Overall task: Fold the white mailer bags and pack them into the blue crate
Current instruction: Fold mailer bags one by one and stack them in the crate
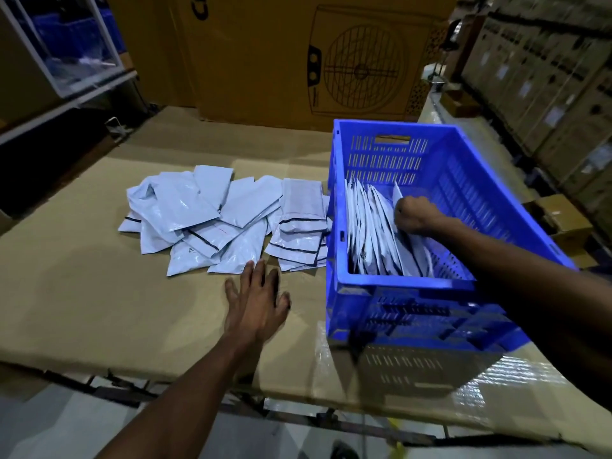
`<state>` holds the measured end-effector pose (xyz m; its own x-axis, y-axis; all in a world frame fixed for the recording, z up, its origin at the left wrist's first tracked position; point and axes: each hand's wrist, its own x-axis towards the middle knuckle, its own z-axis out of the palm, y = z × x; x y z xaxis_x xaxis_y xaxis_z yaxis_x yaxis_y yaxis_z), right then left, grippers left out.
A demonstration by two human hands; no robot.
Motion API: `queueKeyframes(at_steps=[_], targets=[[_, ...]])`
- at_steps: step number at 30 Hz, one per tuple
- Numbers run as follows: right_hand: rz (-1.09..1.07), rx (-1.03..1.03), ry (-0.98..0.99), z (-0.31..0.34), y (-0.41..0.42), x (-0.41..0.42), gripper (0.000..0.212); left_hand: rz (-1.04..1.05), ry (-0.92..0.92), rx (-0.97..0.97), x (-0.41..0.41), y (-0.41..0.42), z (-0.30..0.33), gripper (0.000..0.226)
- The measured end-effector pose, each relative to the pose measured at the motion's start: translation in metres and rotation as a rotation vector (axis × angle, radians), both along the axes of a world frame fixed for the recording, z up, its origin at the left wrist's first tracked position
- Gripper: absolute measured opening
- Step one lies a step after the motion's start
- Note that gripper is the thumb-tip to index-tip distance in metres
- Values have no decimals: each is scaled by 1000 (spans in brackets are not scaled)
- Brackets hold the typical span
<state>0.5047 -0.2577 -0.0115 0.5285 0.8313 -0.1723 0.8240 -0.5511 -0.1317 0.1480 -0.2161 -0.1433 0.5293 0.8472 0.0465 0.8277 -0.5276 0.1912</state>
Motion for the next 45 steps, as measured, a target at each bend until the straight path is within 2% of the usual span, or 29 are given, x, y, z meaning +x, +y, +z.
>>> queueKeyframes(at_steps=[2, 4, 9, 13, 16, 18, 22, 26, 29, 34, 37, 45], targets=[[-7, -14, 99, -2, 3, -6, 47, 2, -1, 3, 0, -1, 1, 67], [-6, -41, 201, -5, 3, -13, 57, -1, 0, 3, -1, -1, 1, 65], [-40, -10, 373, -1, 0, -23, 63, -4, -14, 2, -1, -1, 1, 61], [-56, 88, 506, 3, -4, -29, 57, 5, -20, -9, 0, -1, 0, 65], [-70, 179, 586, 2, 1, -22, 72, 9, -10, -11, 1, -1, 1, 66], [-84, 208, 627, 3, 0, -18, 73, 7, -7, -10, 0, -1, 2, 66], [-82, 215, 600, 0, -6, -13, 60, 4, -7, -7, 0, -1, 2, 64], [-69, 105, 504, -7, -3, -16, 75, 3, -17, 8, 0, -2, 3, 63], [7, 100, 364, -8, 1, -13, 86, 4, -15, 7, 0, -2, 3, 63], [142, 22, 217, -3, 3, -25, 83, 2, 5, -4, 0, -2, 4, 64], [187, -18, 203, -3, 6, -28, 83, 2, 14, -4, 0, -3, 5, 65], [145, 40, 189, -10, 7, -26, 79, 10, -11, -9, 0, -4, 5, 58]])
